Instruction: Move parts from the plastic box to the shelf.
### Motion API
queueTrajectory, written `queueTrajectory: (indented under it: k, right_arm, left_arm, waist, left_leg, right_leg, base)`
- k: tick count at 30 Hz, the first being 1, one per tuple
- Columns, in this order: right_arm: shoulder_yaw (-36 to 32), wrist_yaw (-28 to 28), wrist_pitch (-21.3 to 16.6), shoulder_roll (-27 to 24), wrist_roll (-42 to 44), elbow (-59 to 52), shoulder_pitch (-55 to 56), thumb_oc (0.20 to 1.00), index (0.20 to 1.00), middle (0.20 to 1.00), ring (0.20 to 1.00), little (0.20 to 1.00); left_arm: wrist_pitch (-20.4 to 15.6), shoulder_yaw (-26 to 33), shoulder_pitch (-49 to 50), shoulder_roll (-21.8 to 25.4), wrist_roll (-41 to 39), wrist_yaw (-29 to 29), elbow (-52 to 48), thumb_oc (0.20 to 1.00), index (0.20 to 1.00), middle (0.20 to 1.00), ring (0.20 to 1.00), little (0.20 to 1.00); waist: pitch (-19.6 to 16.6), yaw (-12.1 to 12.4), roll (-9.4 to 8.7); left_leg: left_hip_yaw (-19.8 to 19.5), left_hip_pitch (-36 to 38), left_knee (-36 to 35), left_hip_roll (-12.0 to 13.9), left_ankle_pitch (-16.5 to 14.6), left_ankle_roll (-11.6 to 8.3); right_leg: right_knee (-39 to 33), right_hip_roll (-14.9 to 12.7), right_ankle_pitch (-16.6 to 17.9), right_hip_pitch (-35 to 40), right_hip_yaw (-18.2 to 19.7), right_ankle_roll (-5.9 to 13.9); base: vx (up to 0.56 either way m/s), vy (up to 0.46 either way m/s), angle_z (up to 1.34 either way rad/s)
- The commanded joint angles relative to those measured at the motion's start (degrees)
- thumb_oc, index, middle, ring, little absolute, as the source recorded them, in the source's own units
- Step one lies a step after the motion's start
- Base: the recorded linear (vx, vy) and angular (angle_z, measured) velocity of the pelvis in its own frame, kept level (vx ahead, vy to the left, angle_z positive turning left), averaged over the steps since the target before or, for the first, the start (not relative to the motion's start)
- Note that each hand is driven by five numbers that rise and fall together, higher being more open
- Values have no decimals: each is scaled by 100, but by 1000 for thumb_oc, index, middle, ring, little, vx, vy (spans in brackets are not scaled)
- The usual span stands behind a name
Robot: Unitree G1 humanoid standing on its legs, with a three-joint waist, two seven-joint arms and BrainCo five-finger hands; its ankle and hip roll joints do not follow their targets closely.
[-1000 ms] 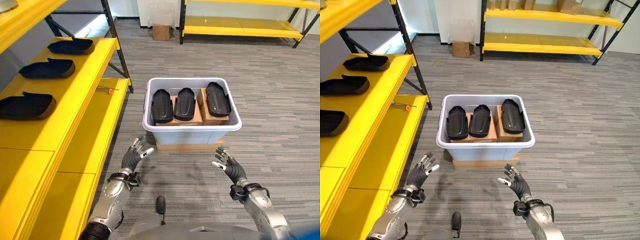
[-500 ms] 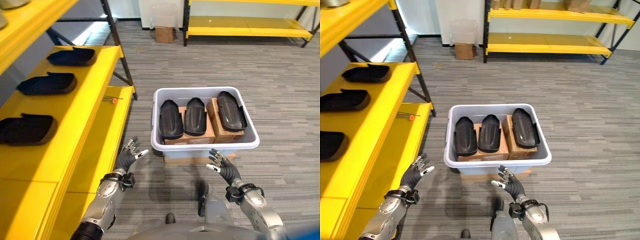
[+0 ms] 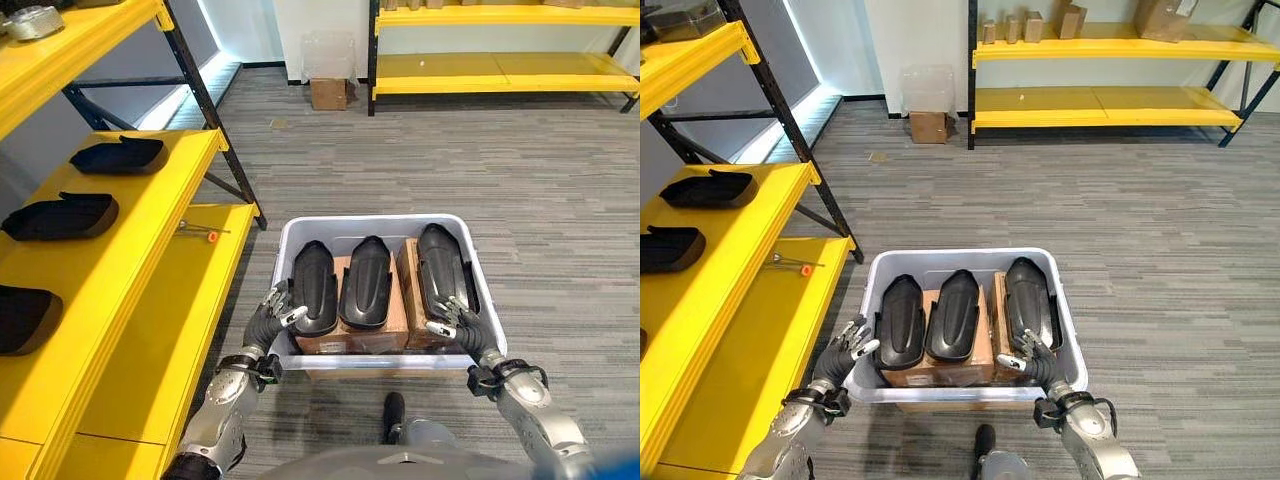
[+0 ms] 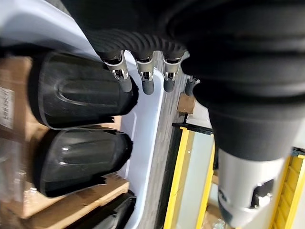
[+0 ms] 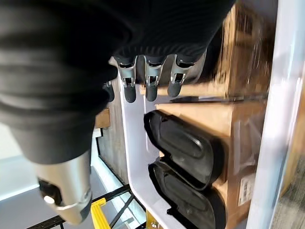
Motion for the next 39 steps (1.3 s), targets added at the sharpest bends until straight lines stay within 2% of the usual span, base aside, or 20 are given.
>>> queueTrajectory:
  k: [1,3,6,7,9,10,21,30,35,36,37,38,39]
  right_arm:
    - [-10,-29,-364,-1,157,-261,-11,1000,1000,1000,1000,1000]
    - [-94,-95,-391,-33,171,-309,38,1000,1000,1000,1000,1000]
    - [-143,-173,-422,-39,155,-279,9,1000,1000,1000,1000,1000]
    - [-156,-164,-409,-28,143,-245,10,1000,1000,1000,1000,1000]
    - [-177,-132,-401,12,148,-245,45,1000,1000,1000,1000,1000]
    - [-183,-91,-359,62,159,-222,64,1000,1000,1000,1000,1000]
    - [-155,-29,-307,186,-4,-284,-32,1000,1000,1000,1000,1000]
    - [-11,44,-334,188,-36,-480,-237,1000,1000,1000,1000,1000]
    - [43,62,-391,183,26,-643,-413,1000,1000,1000,1000,1000]
    - [90,83,-398,208,59,-687,-465,1000,1000,1000,1000,1000]
    - [91,83,-398,208,60,-686,-468,1000,1000,1000,1000,1000]
    - [156,105,-413,216,94,-729,-481,1000,1000,1000,1000,1000]
    - [170,100,-420,225,85,-744,-481,1000,1000,1000,1000,1000]
  left_arm:
    - [-250,77,50,222,-138,-13,-381,1000,1000,1000,1000,1000]
    - [-255,37,62,245,-102,-19,-398,1000,1000,1000,1000,1000]
    - [-267,20,48,254,-41,12,-374,1000,1000,1000,1000,1000]
    - [-276,51,57,245,-41,26,-353,1000,1000,1000,1000,1000]
    - [-278,67,62,249,-46,7,-346,1000,1000,1000,1000,1000]
    - [-286,52,58,269,-47,-39,-352,1000,1000,1000,1000,1000]
    - [-291,154,55,517,36,-34,-502,1000,1000,1000,1000,1000]
    - [-308,158,-54,661,174,-50,-670,1000,1000,1000,1000,1000]
    - [-399,141,-351,765,279,32,-694,1000,1000,1000,1000,1000]
    - [-415,127,-445,780,258,79,-686,1000,1000,1000,1000,1000]
    - [-414,129,-446,779,258,79,-687,1000,1000,1000,1000,1000]
    - [-431,153,-433,787,201,122,-668,1000,1000,1000,1000,1000]
    - [-425,163,-414,783,182,126,-662,1000,1000,1000,1000,1000]
  waist:
    - [32,-60,-231]
    - [19,-9,-301]
    - [26,30,-250]
    - [23,47,-178]
    - [-1,58,-152]
    - [-49,22,-110]
    - [-88,77,-222]
    - [-43,70,-289]
    - [176,-19,-273]
    - [253,-73,-218]
    - [251,-67,-218]
    - [273,19,-203]
    - [269,72,-204]
  left_leg:
    - [382,-504,-949,154,556,200]
    - [555,-670,-1631,320,473,212]
    - [591,-869,-2039,452,823,131]
    - [577,-874,-2084,454,847,89]
    - [554,-837,-2077,406,769,111]
    - [651,-742,-2214,340,723,162]
    - [1083,-518,-2219,-103,272,587]
    - [1170,-511,-2131,-209,77,723]
    - [1128,-671,-1941,-172,59,755]
    - [1006,-744,-1882,-126,83,737]
    - [1013,-752,-1870,-123,76,736]
    - [998,-819,-1781,-12,82,647]
    - [1026,-846,-1719,74,66,611]
  right_leg:
    - [-132,-404,-369,357,277,691]
    - [-213,-505,-411,465,246,766]
    - [-230,-521,-452,537,300,807]
    - [-179,-546,-508,556,381,835]
    - [-165,-574,-511,574,408,869]
    - [-112,-678,-456,579,436,928]
    - [75,-1196,-152,412,658,1320]
    - [291,-1351,-54,270,609,1438]
    - [931,-1347,144,-135,857,1530]
    - [1128,-1291,144,-208,1214,1533]
    - [1141,-1289,139,-221,1224,1532]
    - [1014,-1614,202,-141,1158,1463]
    - [933,-1791,264,-50,969,1421]
  base:
    - [119,-3,0]
    - [137,56,46]
    - [92,88,10]
    - [140,191,-7]
    - [110,171,-31]
    - [81,141,-51]
    - [82,161,-17]
    - [38,63,-5]
    - [-51,29,-5]
    - [-17,-38,4]
    - [-18,-163,18]
    - [-9,-191,28]
    - [-26,-295,25]
